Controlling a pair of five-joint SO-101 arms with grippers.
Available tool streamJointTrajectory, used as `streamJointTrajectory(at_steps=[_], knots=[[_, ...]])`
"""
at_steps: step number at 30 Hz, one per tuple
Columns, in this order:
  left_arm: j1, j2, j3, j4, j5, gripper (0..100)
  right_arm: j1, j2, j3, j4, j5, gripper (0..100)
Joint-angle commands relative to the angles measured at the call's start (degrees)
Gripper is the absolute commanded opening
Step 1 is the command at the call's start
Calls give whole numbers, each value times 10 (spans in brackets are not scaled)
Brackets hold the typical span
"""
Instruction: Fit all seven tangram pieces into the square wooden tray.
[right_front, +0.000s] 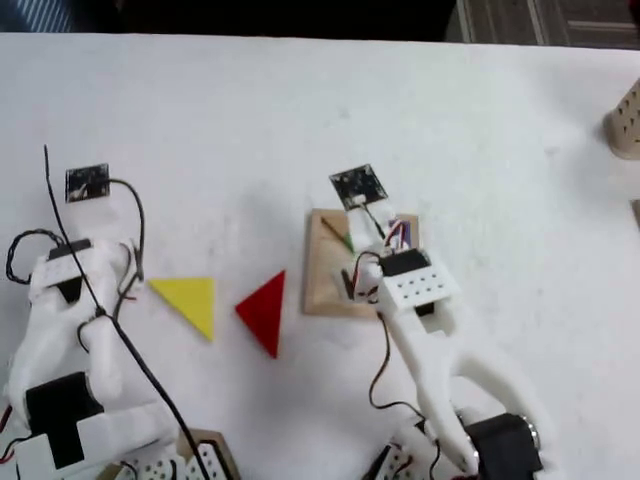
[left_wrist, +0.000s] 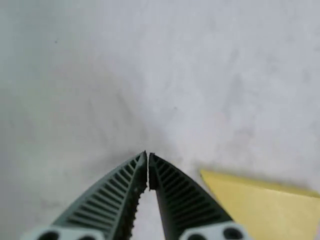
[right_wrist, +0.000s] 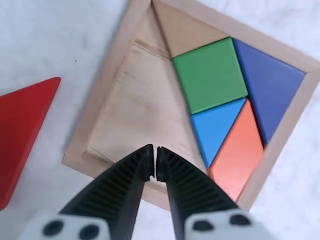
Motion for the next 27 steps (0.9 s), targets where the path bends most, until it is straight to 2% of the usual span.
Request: streamJointTrajectory(at_steps=[1,5,9,21,24,27], knots=[[11,-28,-3,11,-11,23,-22,-36,4,-11,-4,18],[7,-29,-5,36,-18,23,-40,-51,18,-12,-4,18],[12,-29,-5,51,-91,23,-80,-57,33,-38,-4,18],[14,-29,-4,51,-88,23,-96,-124,50,-9,-11,18],[9,-29,-3,52,-88,22,-127,-124,47,-8,-55,24],[-10,-29,-9,55,-85,23,-181,-124,46,-13,-91,93]])
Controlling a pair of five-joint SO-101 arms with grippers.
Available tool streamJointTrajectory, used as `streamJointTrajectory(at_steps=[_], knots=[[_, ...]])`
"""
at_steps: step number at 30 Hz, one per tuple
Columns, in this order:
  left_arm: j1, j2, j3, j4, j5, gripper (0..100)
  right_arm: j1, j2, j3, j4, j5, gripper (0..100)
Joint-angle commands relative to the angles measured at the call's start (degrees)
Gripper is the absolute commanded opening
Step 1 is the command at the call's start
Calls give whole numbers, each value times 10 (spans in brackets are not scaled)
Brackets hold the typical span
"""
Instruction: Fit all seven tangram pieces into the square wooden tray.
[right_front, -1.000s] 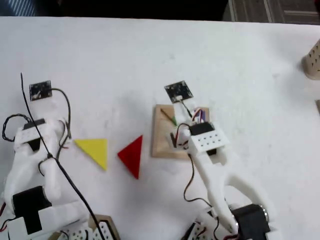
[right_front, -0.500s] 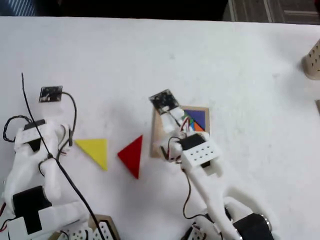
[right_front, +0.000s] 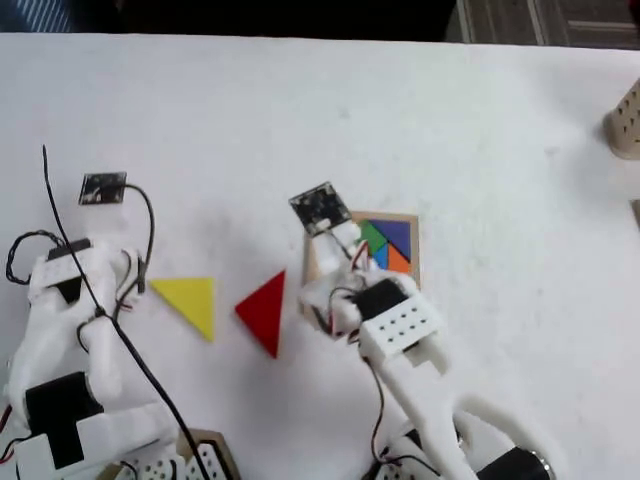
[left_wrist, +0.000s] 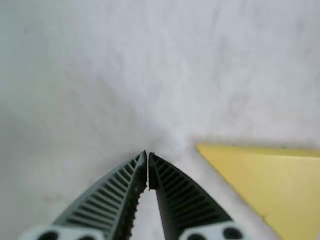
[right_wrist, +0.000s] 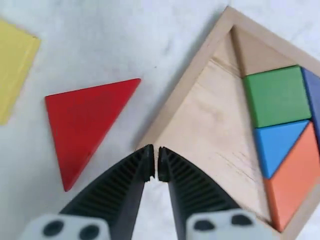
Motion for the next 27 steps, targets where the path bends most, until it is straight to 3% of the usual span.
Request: streamJointTrajectory(at_steps=[1,7,13,17,21,27], knots=[[-16,-29,-15,11,-2,23,-61,-20,-8,-12,-40,118],[-45,-25,-21,-5,5,24,-116,-15,7,-81,-69,147],[-33,-27,-19,10,6,24,5,2,10,-139,-62,23],[-33,-29,-28,33,11,24,58,4,10,-146,-22,26],[4,-29,-61,113,47,44,99,8,9,-165,-18,31],[91,-29,-136,283,178,211,109,9,9,-173,10,31]])
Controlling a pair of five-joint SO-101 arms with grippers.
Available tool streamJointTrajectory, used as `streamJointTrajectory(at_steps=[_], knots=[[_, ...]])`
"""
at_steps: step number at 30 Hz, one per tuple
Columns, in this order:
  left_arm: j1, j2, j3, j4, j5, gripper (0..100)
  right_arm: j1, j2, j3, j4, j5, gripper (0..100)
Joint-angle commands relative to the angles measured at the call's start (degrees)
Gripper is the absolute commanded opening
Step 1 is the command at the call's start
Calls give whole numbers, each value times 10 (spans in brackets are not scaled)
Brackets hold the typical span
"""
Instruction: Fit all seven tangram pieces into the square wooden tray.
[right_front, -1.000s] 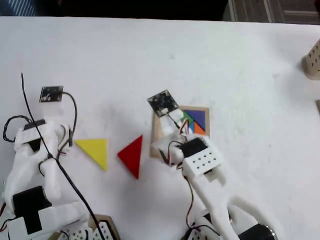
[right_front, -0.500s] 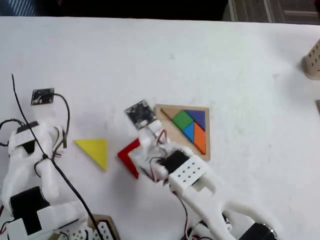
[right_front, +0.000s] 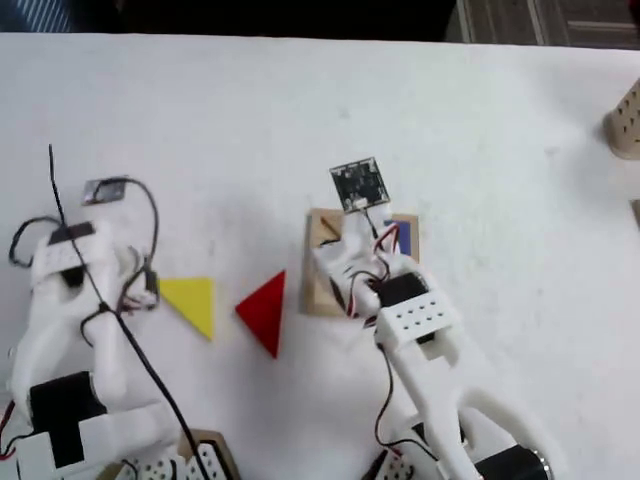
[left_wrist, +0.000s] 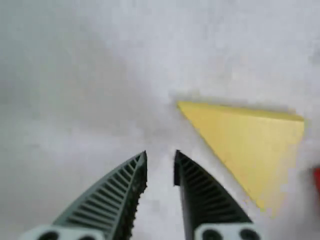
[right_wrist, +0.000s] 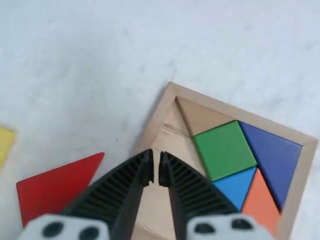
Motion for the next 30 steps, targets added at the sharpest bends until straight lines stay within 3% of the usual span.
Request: streamJointTrajectory(at_steps=[1,4,11,20,30], knots=[[73,-29,-88,128,118,223,11,-1,-7,-13,24,31],[116,-26,-115,153,181,229,11,-1,-4,-8,26,29],[140,-23,-84,73,212,237,11,-1,-4,-7,27,29],[150,-23,-12,-17,360,421,9,-1,-4,5,27,29],[148,-7,8,-45,367,410,6,-1,3,0,27,31]])
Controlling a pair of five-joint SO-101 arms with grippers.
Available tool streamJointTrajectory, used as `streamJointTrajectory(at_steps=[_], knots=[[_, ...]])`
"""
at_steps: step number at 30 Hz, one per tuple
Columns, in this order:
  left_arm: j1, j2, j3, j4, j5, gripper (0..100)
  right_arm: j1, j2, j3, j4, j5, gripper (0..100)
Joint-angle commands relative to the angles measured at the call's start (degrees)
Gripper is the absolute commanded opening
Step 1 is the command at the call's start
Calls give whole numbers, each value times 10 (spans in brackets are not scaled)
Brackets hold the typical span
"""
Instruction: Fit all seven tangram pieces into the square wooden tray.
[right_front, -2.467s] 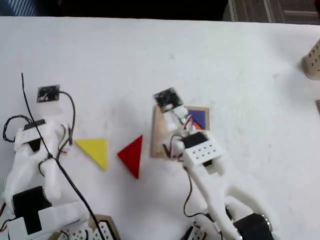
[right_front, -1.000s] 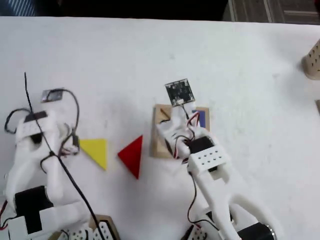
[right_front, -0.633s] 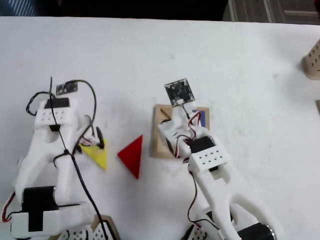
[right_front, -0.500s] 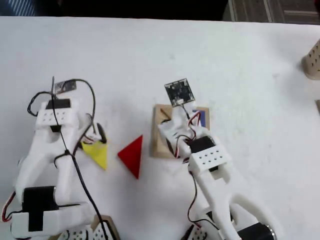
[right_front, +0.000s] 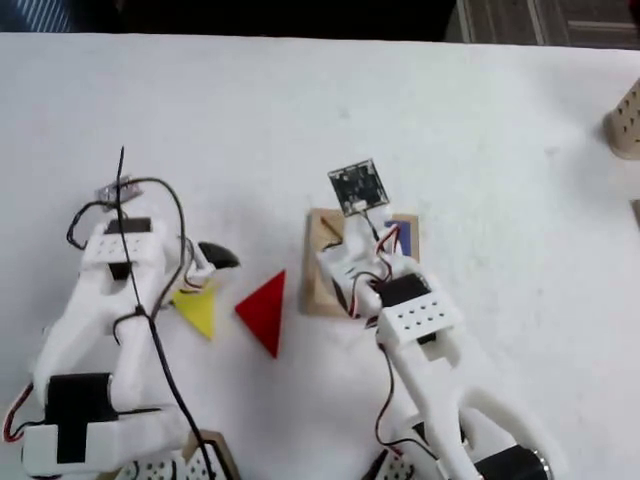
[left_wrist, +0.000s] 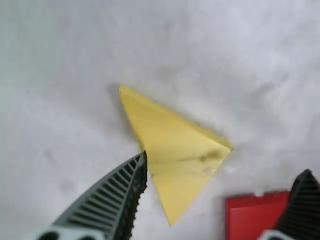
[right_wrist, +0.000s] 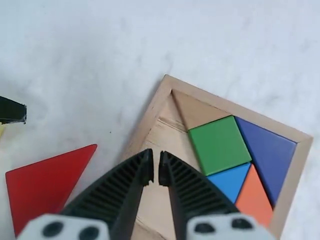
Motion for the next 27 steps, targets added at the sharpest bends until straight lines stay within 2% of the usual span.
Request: streamJointTrajectory(at_steps=[1,5,10,14,22,27], knots=[[8,7,-5,-17,4,394,1,-1,-6,-1,7,31],[-3,102,-62,-4,-18,336,1,-1,-6,-1,7,31],[-7,193,-147,69,-29,352,-6,-1,-6,-1,7,31],[-4,196,-151,76,-33,354,-10,-1,-4,-1,8,31],[22,195,-144,73,-90,355,-10,-1,-4,-1,8,31],[15,194,-142,76,-91,356,-10,-1,-4,-1,8,31]])
